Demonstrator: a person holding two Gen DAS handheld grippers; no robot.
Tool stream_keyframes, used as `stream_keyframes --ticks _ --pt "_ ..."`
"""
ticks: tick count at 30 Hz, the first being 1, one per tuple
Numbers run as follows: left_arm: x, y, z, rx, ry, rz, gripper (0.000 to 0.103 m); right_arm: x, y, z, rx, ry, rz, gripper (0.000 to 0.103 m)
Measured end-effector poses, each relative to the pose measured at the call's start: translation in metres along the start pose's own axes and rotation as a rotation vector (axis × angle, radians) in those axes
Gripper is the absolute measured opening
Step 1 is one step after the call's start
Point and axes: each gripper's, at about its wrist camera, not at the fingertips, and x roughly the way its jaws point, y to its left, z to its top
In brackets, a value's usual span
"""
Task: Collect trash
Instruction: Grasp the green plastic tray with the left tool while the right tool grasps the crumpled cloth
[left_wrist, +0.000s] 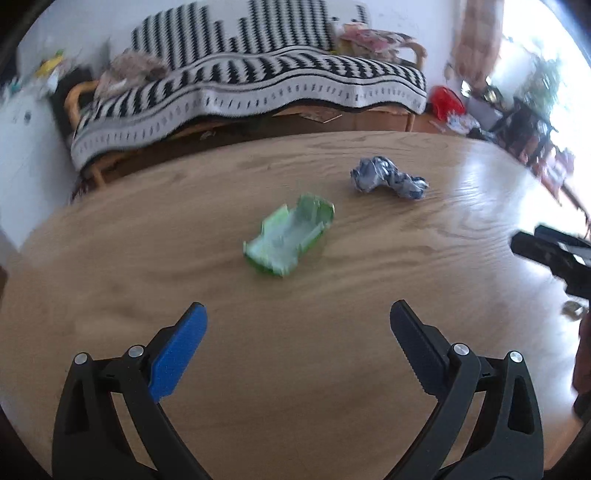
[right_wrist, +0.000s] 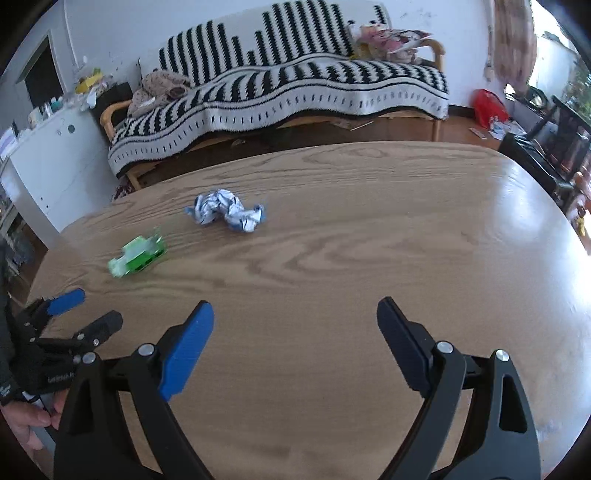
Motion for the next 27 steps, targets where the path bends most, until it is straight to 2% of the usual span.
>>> stream_keyframes --ticks 2,4,8,11,13,14,15,16,17,18,19,24,27 --pt "0.009 0.002 0.009 0.070 -0.022 0.044 0.096 0.022 0.015 0.016 -0.078 0.008 -0.002 0.087" --pt "0.016 0.005 0.014 0.112 -0.033 0.042 0.096 0.046 0.029 0.028 -0.158 0.043 0.004 0.087" --pt "0.037 0.013 0.024 0.157 -0.012 -0.041 0.096 0.079 0.050 0.047 -0.309 0.057 -0.031 0.087" --pt "0.052 0.015 0.026 0.135 0.007 -0.129 0.096 0.097 0.055 0.061 -0.333 0.076 0.009 0.087" --pt "0.062 0.015 0.026 0.141 0.037 -0.141 0.096 0.109 0.055 0.067 -0.328 0.086 0.023 0.087" --pt "0.059 0.018 0.028 0.129 0.015 -0.159 0.092 0.115 0.055 0.070 -0.326 0.098 0.043 0.079" --pt "0.056 0.019 0.029 0.127 -0.001 -0.162 0.086 0.121 0.056 0.070 -0.326 0.119 0.069 0.058" --pt "0.054 0.021 0.029 0.125 0.001 -0.165 0.064 0.119 0.056 0.071 -0.312 0.106 0.090 0.046" --pt "0.055 0.024 0.029 0.116 0.032 -0.178 0.044 0.118 0.057 0.071 -0.309 0.100 0.083 0.029" --pt "0.051 0.029 0.028 0.104 0.032 -0.177 0.035 0.117 0.058 0.070 -0.305 0.101 0.084 0.029" --pt "0.048 0.035 0.028 0.083 0.035 -0.184 0.033 0.114 0.059 0.067 -0.299 0.099 0.103 0.029" --pt "0.023 0.064 0.028 0.008 0.011 -0.168 0.033 0.081 0.049 0.045 -0.244 0.084 0.163 0.028" --pt "-0.002 0.076 0.031 -0.080 -0.002 -0.180 0.033 0.047 0.031 0.031 -0.196 0.085 0.194 0.028"
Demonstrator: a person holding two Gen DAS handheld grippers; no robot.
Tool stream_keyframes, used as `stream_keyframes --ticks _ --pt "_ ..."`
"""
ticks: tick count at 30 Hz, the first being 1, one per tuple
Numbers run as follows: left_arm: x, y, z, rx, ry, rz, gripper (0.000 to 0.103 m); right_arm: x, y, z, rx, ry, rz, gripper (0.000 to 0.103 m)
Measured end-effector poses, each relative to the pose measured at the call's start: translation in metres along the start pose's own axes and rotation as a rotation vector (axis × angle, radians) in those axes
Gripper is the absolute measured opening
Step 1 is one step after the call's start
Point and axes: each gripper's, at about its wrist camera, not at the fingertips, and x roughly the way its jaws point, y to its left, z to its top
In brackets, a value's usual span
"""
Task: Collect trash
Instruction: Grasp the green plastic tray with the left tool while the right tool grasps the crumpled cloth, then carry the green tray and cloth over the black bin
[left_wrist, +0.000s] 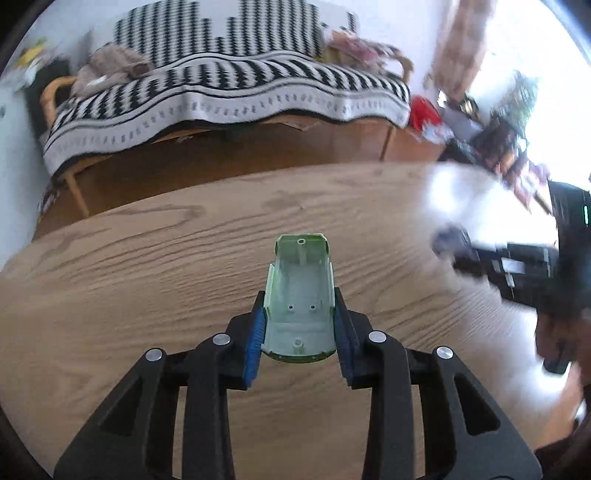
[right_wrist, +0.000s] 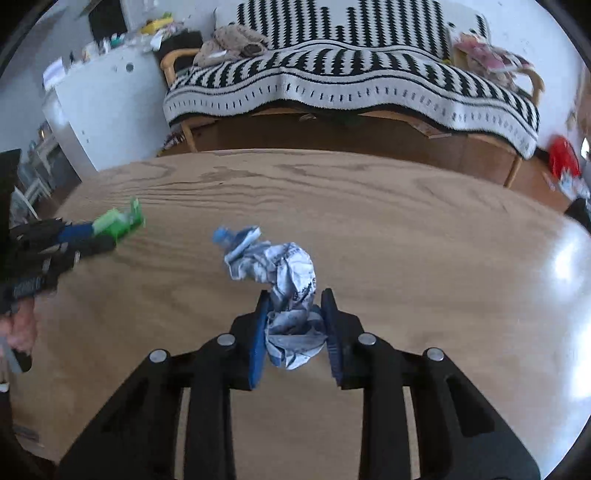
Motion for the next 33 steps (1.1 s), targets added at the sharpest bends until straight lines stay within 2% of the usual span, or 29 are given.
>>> stream_keyframes --ticks 5,8,12,15,18,24,27,33 --pt "-0.049 -0.032 -0.008 0.046 -0.028 0.017 0.033 -0.086 -0.018 -0.045 0.098 -0.044 -0.030 0.028" --pt "-0.068 -0.065 -0.033 0.056 -0.029 -0.010 0.033 -0.142 -0.036 -0.080 0.169 -0.074 -0.091 0.028" --pt "-0.084 -0.123 -0.083 0.108 -0.002 -0.045 0.033 -0.209 -0.057 -0.135 0.272 -0.104 -0.179 0.028" --pt "-0.095 -0.162 -0.107 0.134 0.001 -0.071 0.033 -0.240 -0.069 -0.176 0.323 -0.128 -0.219 0.028" --pt "-0.103 -0.193 -0.122 0.135 -0.018 -0.073 0.033 -0.269 -0.084 -0.225 0.388 -0.131 -0.256 0.028" --pt "-0.104 -0.243 -0.141 0.140 -0.025 -0.105 0.033 -0.312 -0.119 -0.294 0.509 -0.137 -0.326 0.028" --pt "-0.102 -0.256 -0.145 0.124 -0.028 -0.116 0.033 -0.329 -0.131 -0.318 0.541 -0.148 -0.360 0.028" --pt "-0.099 -0.274 -0.144 0.126 -0.037 -0.127 0.033 -0.344 -0.151 -0.345 0.593 -0.144 -0.395 0.028"
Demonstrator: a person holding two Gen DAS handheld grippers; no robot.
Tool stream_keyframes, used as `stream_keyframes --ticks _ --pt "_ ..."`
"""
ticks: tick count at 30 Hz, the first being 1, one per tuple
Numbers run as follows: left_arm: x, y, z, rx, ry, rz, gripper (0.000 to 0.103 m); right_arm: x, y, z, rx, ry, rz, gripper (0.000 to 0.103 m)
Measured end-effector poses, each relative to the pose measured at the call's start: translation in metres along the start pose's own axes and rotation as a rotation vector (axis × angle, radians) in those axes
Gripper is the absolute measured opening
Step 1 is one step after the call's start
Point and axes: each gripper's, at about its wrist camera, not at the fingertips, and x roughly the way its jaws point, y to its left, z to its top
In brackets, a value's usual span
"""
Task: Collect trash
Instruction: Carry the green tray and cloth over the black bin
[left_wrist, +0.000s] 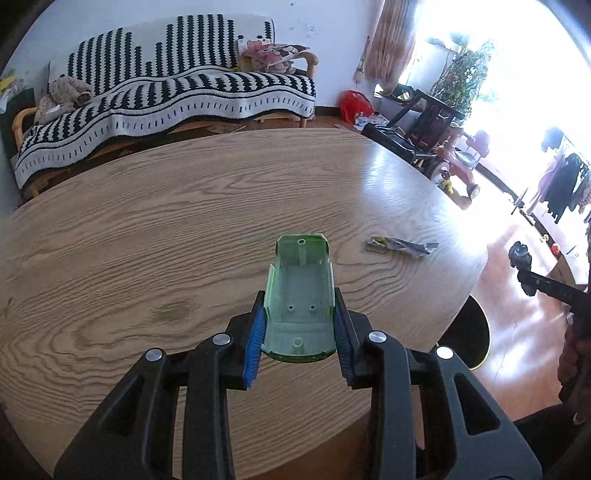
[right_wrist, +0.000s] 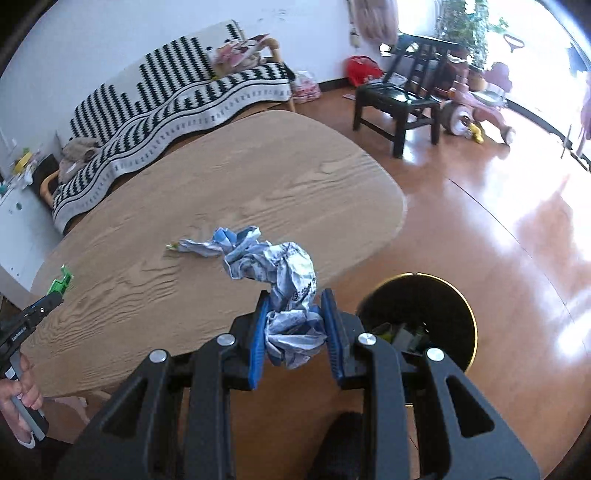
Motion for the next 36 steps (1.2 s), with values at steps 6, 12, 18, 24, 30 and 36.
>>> stream_keyframes --ticks 6,12,18,24,30,36 --pt "0.008 -0.016 0.007 0.031 -0.003 -0.012 0.033 -0.004 -0.017 0.001 0.034 -0.001 -0.015 0.028" --pt "0.022 -0.058 0.010 0.088 0.008 -0.067 0.033 -0.008 -0.030 0.005 0.070 -0.004 -0.052 0.028" --pt "0.046 -0.132 0.011 0.148 0.040 -0.184 0.033 -0.010 -0.065 0.004 0.145 0.004 -0.114 0.028" --pt "0.094 -0.222 -0.006 0.211 0.140 -0.300 0.033 -0.004 -0.105 -0.001 0.233 0.047 -0.151 0.029" --pt "0.132 -0.289 -0.023 0.300 0.216 -0.337 0.033 0.004 -0.133 -0.009 0.296 0.100 -0.198 0.029" --pt "0.154 -0.312 -0.023 0.317 0.256 -0.366 0.033 0.014 -0.148 -0.014 0.340 0.136 -0.207 0.029"
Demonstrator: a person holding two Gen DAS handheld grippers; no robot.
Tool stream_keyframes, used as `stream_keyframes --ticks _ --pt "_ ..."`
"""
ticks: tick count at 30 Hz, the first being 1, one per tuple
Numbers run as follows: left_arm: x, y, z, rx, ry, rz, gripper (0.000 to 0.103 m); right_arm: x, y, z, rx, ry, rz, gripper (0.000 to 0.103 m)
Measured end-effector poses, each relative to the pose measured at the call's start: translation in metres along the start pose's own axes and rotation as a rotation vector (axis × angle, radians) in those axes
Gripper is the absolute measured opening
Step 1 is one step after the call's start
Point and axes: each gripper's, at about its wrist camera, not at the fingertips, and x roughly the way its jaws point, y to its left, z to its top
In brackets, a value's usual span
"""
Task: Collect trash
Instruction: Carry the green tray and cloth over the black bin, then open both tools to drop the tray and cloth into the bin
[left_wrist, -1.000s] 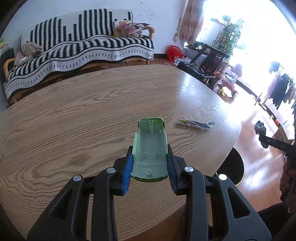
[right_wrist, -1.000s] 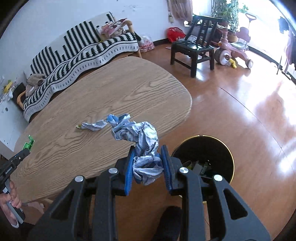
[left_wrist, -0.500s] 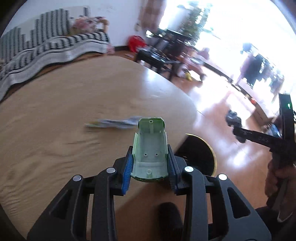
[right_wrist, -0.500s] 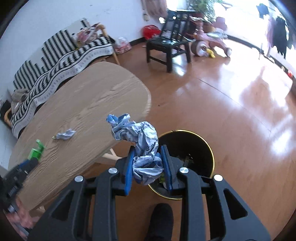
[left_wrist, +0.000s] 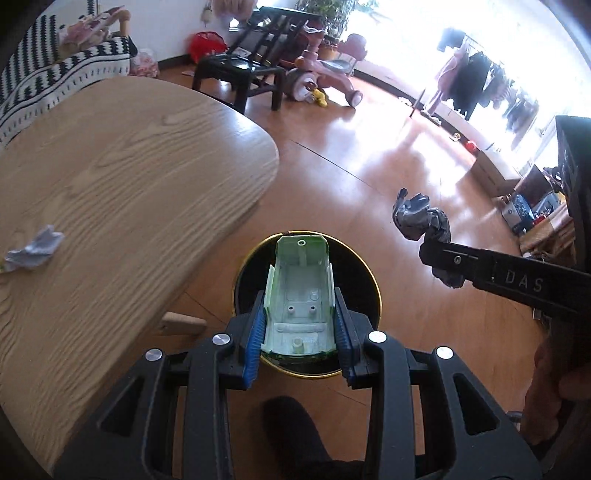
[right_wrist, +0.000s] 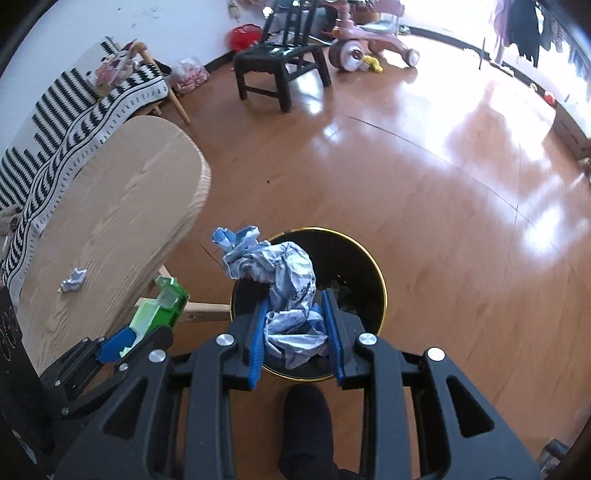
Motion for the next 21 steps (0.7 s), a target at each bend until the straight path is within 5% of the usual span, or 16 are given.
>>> stream_keyframes --ticks 5,6,8,13,21 --pt "0.010 -0.004 0.003 0.006 0.005 -0.031 0.036 0.003 -0.004 0.000 0.022 0.010 -0.013 0.030" --pt "0.012 -0.003 0.004 0.003 0.005 -0.037 0.040 0.004 -0.005 0.001 0.028 0.012 -0.024 0.034" --pt "0.015 -0.003 0.007 -0.017 0.005 -0.054 0.066 0.004 -0.006 0.000 0.042 0.010 -0.037 0.052" --pt "0.004 -0.003 0.002 -0.011 -0.018 -0.060 0.075 0.000 -0.003 0.001 0.042 -0.013 -0.042 0.064" --pt "-0.074 0.050 -0.022 0.010 -0.099 0.065 0.089 -0.012 0.049 -0.001 -0.068 -0.058 0.079 0.073"
